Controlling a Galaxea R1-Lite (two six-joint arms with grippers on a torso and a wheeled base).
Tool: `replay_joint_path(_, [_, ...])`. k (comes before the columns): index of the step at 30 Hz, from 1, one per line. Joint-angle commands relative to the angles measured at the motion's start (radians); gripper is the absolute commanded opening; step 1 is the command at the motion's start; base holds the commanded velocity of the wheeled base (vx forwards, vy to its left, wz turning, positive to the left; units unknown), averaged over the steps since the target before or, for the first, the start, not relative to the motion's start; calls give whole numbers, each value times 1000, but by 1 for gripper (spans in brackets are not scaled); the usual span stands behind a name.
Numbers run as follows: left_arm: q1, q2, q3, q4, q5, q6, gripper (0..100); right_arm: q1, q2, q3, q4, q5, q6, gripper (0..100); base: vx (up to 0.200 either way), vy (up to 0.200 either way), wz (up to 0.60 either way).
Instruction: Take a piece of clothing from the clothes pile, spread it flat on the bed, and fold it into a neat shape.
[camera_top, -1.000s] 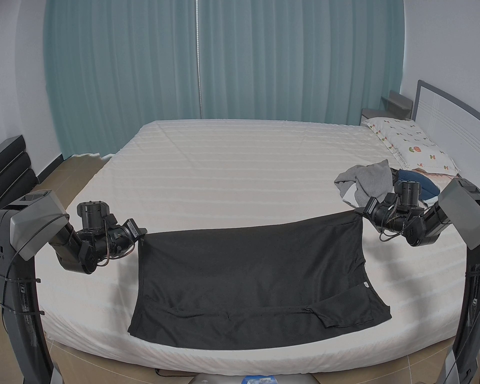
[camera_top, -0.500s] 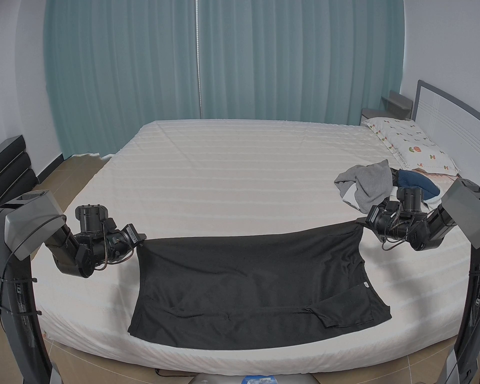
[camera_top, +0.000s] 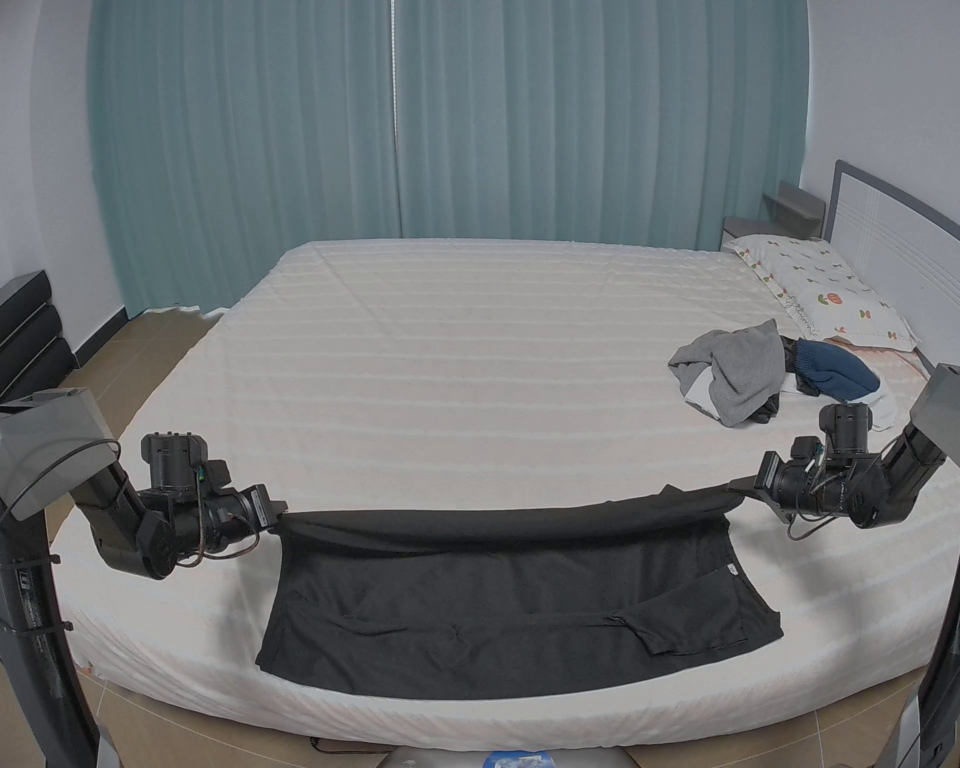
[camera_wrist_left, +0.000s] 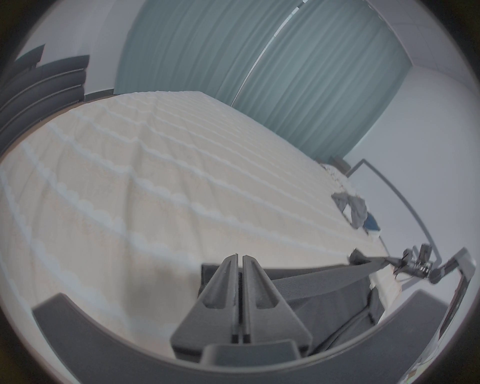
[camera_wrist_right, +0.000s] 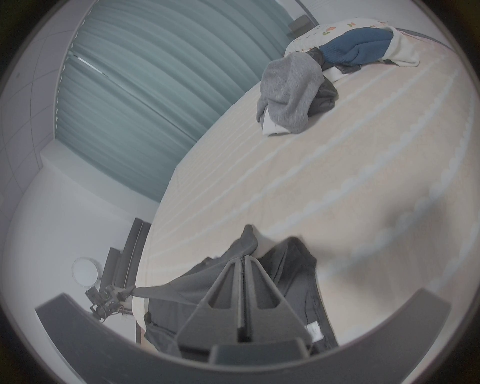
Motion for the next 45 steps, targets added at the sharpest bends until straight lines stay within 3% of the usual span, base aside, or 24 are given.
replay_joint_path(1, [0, -32, 113, -3, 6, 101, 0, -22, -35, 91, 4, 23, -54, 0, 0, 0, 0])
replay_joint_path(9, [-26, -24, 202, -3, 9, 150, 0, -48, -8, 177, 0, 21, -187, 0, 0, 0, 0])
replay_joint_path(23, [-55, -23, 271, -2, 11, 148, 0, -48, 78, 170, -8, 13, -226, 0, 0, 0, 0])
replay_joint_path(24, [-57, -23, 274, -2, 11, 148, 100, -47, 80, 168, -8, 13, -227, 0, 0, 0, 0])
replay_joint_path(26, [-58, -24, 277, -2, 11, 148, 100, -45, 78, 166, -10, 15, -227, 0, 0, 0, 0])
replay_joint_path(27, [-58, -27, 277, -2, 13, 147, 100, -43, 71, 166, -10, 18, -224, 100, 0, 0, 0])
replay_joint_path(31, [-60, -46, 282, -2, 13, 141, 100, -45, 41, 163, -16, 24, -212, 100, 0, 0, 0])
replay_joint_path(36, [-49, -103, 282, -2, 11, 113, 100, -40, -20, 130, -16, 27, -114, 100, 0, 0, 0])
replay_joint_path(39, [-50, -138, 259, -2, 11, 26, 100, -22, -29, 82, -16, 26, 0, 100, 0, 0, 0])
replay_joint_path(40, [-50, -138, 259, -2, 11, 26, 100, -22, -29, 82, -16, 26, 0, 100, 0, 0, 0])
replay_joint_path(42, [-55, -152, 210, 0, 9, -111, 100, -7, -18, 56, -16, 24, 98, 100, 0, 0, 0])
replay_joint_path(45, [-57, -135, 144, 7, 9, -200, 100, 7, 0, 53, -17, 23, 147, 100, 0, 0, 0])
